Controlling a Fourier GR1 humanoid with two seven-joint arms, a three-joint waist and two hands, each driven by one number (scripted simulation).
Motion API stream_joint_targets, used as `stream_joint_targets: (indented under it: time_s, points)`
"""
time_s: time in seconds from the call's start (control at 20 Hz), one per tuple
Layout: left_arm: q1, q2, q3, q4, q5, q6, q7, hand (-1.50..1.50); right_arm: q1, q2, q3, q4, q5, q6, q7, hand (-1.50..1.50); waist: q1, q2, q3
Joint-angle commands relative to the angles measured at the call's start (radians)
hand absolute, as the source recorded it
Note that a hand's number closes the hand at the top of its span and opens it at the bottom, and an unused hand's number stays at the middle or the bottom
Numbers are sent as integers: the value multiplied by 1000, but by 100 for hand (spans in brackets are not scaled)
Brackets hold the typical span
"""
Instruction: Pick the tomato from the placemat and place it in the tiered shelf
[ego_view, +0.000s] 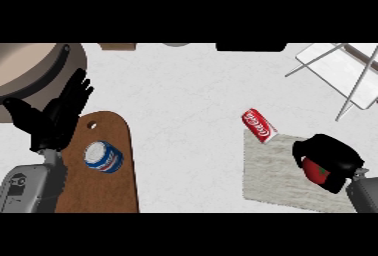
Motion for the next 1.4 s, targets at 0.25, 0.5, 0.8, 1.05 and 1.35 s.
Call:
stream_joint_targets:
  time_s: [0.25,0.5,0.8,1.05,1.35]
  points:
    - [0,25,14,-76,6,4,71,0,216,284,132,-309,58,94,340,150,-20,-7,9]
    - [1,-6,8,-42,3,16,52,0,274,360,139,-498,17,142,402,150,-24,0,9]
    - [43,29,32,-56,11,-13,34,0,357,508,51,-738,-241,180,405,150,-29,-4,10]
    - [55,0,9,-70,-8,6,23,0,366,513,29,-1050,-390,200,581,150,-24,-2,9]
    - [1,3,19,-36,1,1,40,0,134,515,-204,-1217,-593,378,889,150,-5,6,9]
